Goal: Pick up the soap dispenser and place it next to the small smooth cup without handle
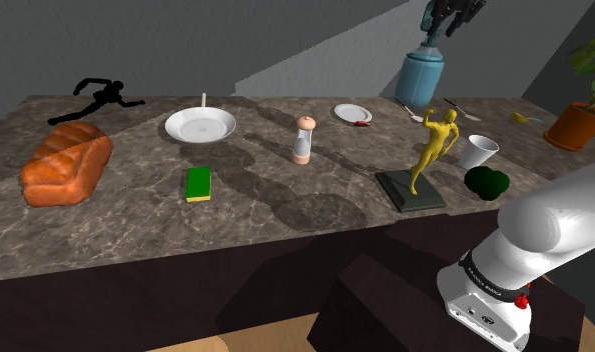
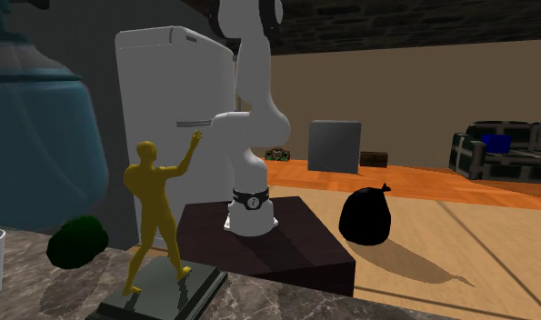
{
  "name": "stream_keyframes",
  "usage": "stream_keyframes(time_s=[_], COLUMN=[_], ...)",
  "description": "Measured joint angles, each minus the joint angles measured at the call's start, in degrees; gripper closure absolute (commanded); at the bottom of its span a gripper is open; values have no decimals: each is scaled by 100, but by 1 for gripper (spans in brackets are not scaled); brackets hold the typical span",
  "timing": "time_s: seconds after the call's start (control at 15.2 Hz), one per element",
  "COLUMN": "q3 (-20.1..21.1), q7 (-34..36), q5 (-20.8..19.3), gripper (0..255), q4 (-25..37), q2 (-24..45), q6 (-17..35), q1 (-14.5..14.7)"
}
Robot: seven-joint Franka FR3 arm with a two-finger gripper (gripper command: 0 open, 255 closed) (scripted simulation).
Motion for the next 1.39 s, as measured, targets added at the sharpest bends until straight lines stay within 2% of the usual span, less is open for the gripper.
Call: stream_keyframes(time_s=[0.2,0.59,1.12,1.39], q3=[-248,-780,-1385,-1427], q7=[-379,-1256,-2511,-2696], q5=[74,351,996,1115], gripper=[255,255,255,255], q4=[-71,235,1036,941], q2=[175,764,1843,2016], q6=[238,481,591,822], q1=[-115,-382,-887,-955])
